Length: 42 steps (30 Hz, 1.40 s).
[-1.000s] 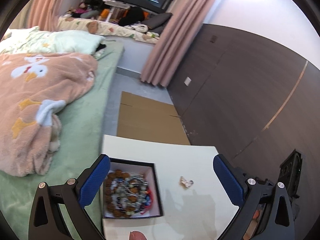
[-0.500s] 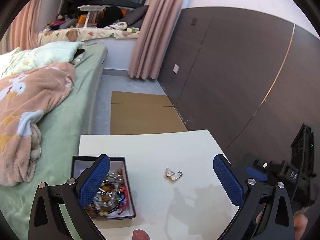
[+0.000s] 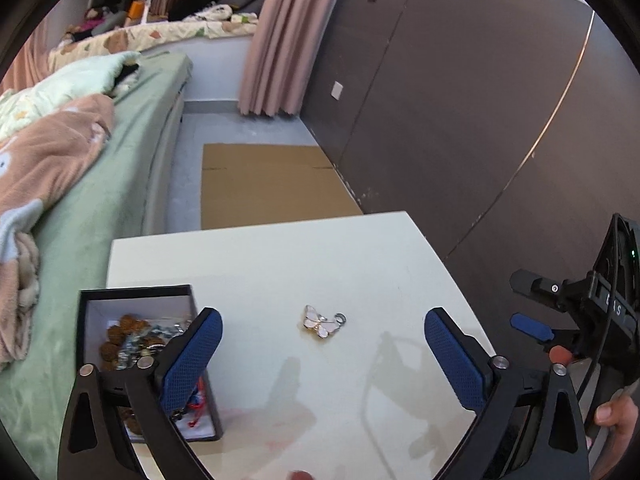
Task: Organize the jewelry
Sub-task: 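Grasp the pink butterfly charm with the left gripper, then carry the butterfly charm into the box while the right gripper grasps the silver ring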
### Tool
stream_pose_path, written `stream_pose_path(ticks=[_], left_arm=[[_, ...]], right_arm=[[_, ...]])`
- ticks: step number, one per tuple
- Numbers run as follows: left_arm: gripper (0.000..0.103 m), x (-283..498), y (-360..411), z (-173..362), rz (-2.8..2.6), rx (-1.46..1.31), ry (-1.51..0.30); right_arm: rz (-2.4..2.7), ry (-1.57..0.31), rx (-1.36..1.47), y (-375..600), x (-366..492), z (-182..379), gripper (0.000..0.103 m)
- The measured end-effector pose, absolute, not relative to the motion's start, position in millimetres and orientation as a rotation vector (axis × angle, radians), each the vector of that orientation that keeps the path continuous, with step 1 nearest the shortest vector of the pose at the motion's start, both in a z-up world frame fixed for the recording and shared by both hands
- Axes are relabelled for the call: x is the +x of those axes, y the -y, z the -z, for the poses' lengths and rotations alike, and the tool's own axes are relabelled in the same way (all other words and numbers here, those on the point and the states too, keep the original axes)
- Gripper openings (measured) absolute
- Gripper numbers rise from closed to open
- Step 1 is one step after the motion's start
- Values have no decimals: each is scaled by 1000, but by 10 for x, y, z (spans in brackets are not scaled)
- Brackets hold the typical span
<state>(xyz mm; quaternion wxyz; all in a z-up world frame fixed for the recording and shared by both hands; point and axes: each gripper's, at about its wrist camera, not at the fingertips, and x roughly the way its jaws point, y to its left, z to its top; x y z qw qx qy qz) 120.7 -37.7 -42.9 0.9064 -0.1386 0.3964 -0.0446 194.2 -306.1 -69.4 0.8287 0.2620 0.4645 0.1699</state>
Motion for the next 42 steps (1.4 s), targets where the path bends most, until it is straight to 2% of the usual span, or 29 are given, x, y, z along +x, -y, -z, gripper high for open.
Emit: stream_pose_path(ticks=[1, 3, 5, 11, 25, 31, 35, 42], left_arm=[[95, 1235, 397, 460, 98, -282, -828], [83, 1298, 436, 537, 104, -271, -853], [77, 1363, 481, 619, 107, -254, -880], [65, 1492, 597, 839, 121, -163, -949], [52, 1742, 838, 1348, 108, -26, -1068], [51, 1836, 862, 1417, 78, 1, -1044], [39, 1884, 873, 1415, 51, 17, -1014], [35, 1854, 818, 1384, 65, -24, -1000]], right_arm=[[-350, -999, 558, 3073, 1961, 721, 103], [-329, -1029, 568, 3099, 1997, 775, 103], [-309, -1054, 579, 3125, 2037, 827, 103], [-303, -1087, 598, 3160, 2130, 890, 103], [-333, -1147, 667, 3124, 2222, 989, 103], [-338, -1155, 671, 3100, 2225, 990, 103], [-335, -1157, 674, 3113, 2221, 990, 103], [-345, -1173, 657, 3054, 2243, 1019, 103]])
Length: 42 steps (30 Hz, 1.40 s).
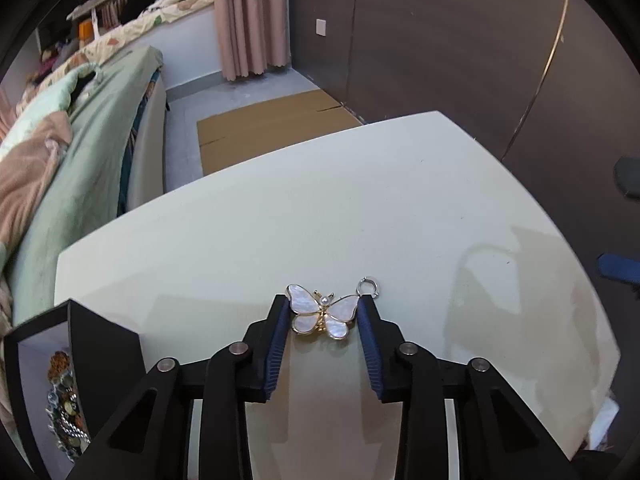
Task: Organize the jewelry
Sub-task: 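Carry the butterfly charm into the box while the right gripper grasps the silver ring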
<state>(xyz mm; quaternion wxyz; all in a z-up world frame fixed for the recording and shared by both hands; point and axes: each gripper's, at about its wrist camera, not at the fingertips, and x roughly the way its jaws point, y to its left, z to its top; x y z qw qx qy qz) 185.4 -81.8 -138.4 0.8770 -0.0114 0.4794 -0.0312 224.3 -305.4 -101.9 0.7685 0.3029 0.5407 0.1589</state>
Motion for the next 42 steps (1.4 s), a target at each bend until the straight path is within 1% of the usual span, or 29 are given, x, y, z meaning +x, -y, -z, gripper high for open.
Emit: stream_pose_path(ticks=[10, 12, 13, 14, 15, 16, 19, 21, 23, 24, 26, 29, 35, 36, 38, 40, 42], left_arm=[[35, 1666, 610, 1038, 63, -89, -927], [35, 1636, 532, 975, 59, -111, -917], [35, 1623, 501, 949, 57, -119, -911], [35, 1607, 464, 918, 53, -126, -904], [35, 1589, 426, 884, 49, -132, -896], [35, 1570, 390, 850, 46, -138, -888], [35, 1508, 272, 749, 37, -155, -866], [35, 1476, 187, 683, 28, -169, -854], [35, 1454, 108, 621, 22, -184, -841], [35, 1440, 63, 590, 18, -193, -834], [35, 1420, -18, 544, 10, -209, -826], [35, 1397, -119, 524, 1, -225, -826], [35, 1329, -275, 494, -6, -246, -825], [35, 1316, -312, 489, -8, -253, -825], [35, 1297, -382, 481, -13, -263, -827], [35, 1281, -440, 472, -19, -276, -826], [35, 1261, -484, 455, -22, -287, -821]], right_arm=[[-396, -1200, 542, 2738, 2286, 1087, 103], [-394, -1194, 493, 2646, 2285, 1081, 101], [-395, -1190, 470, 2603, 2283, 1076, 96], [-400, -1189, 450, 2556, 2284, 1076, 87], [-412, -1192, 436, 2501, 2293, 1081, 83], [-422, -1194, 429, 2452, 2307, 1094, 76], [-436, -1196, 412, 2339, 2342, 1123, 74], [-450, -1197, 381, 2235, 2361, 1139, 69], [-461, -1197, 350, 2138, 2365, 1154, 59], [-464, -1198, 330, 2078, 2369, 1166, 57], [-472, -1205, 302, 1975, 2370, 1196, 49], [-479, -1216, 283, 1880, 2368, 1239, 45], [-435, -1186, 188, 1736, 2351, 1248, 43], [-434, -1181, 171, 1706, 2349, 1252, 41], [-430, -1173, 132, 1646, 2342, 1266, 30], [-420, -1167, 102, 1607, 2332, 1292, 25], [-404, -1164, 82, 1581, 2325, 1315, 24]])
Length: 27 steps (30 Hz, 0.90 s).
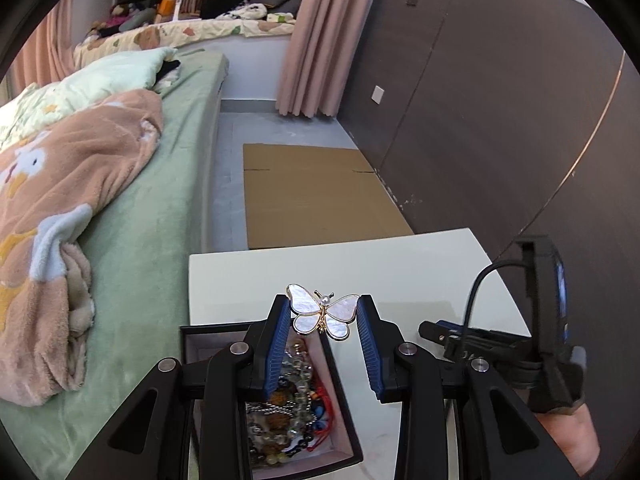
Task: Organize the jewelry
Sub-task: 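Carry the butterfly charm into the box while the right gripper grasps the silver ring, then carry the silver ring into the black box and open the right gripper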
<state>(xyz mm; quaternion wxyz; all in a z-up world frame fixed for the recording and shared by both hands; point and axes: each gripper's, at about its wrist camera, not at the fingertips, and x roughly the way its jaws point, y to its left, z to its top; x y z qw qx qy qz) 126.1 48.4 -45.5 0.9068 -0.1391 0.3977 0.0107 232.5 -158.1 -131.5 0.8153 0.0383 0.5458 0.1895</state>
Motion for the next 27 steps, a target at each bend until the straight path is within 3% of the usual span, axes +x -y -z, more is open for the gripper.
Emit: stream_pose_path(ticks=[9, 11, 23, 25, 27], left_arm=[[35, 1203, -600, 434, -26, -301, -826], [35, 1178, -622, 439, -25, -308, -832], [37, 1063, -696, 518, -9, -379, -886], [51, 1050, -724, 533, -16, -392, -894], [96, 1014, -746, 512, -24, -407, -880]], right_arm=[[-335, -1113, -113, 1386, 2235, 1304, 21], [-324, -1103, -140, 1371, 2220, 1296, 15], [-427, -1041, 15, 1467, 2047, 964, 14], [-463, -1018, 44, 1461, 1989, 888, 14], [-502, -999, 71, 1463, 1930, 818, 14]])
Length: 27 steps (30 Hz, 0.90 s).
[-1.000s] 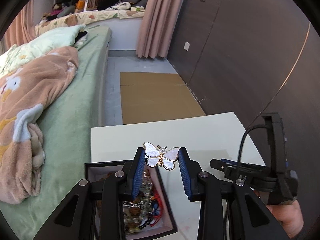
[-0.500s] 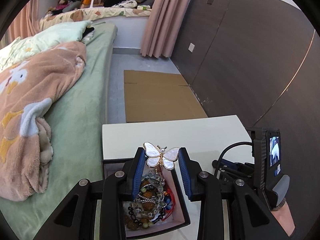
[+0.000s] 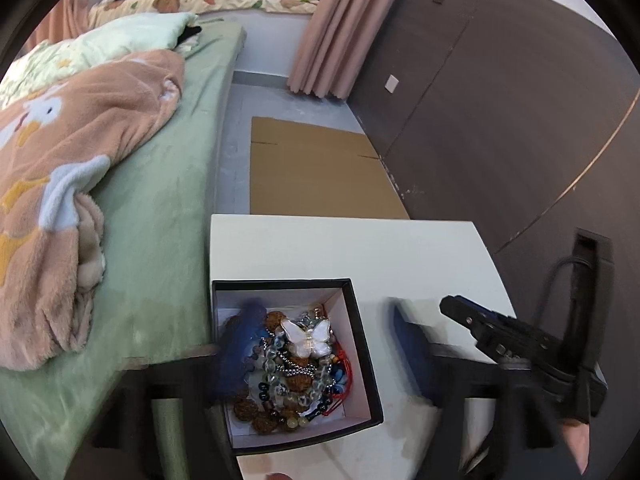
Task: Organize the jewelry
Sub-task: 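Carry the silver ring into the black box and open the right gripper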
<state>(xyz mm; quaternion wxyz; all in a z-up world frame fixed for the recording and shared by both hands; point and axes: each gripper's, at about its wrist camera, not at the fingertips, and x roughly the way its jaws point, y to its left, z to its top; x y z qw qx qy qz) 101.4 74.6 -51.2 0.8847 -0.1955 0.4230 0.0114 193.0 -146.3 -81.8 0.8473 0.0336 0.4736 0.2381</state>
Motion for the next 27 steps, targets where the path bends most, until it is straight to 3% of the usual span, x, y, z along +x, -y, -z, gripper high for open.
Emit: stream_pose_path(ticks=[1, 27], left_arm=[[100, 974, -758, 478, -27, -412, -858], [102, 676, -1344, 377, -128, -499, -787]], right_arm=[[-517, -989, 81, 1457, 1912, 789, 14], [-886, -878, 294, 784, 1603, 569, 14]])
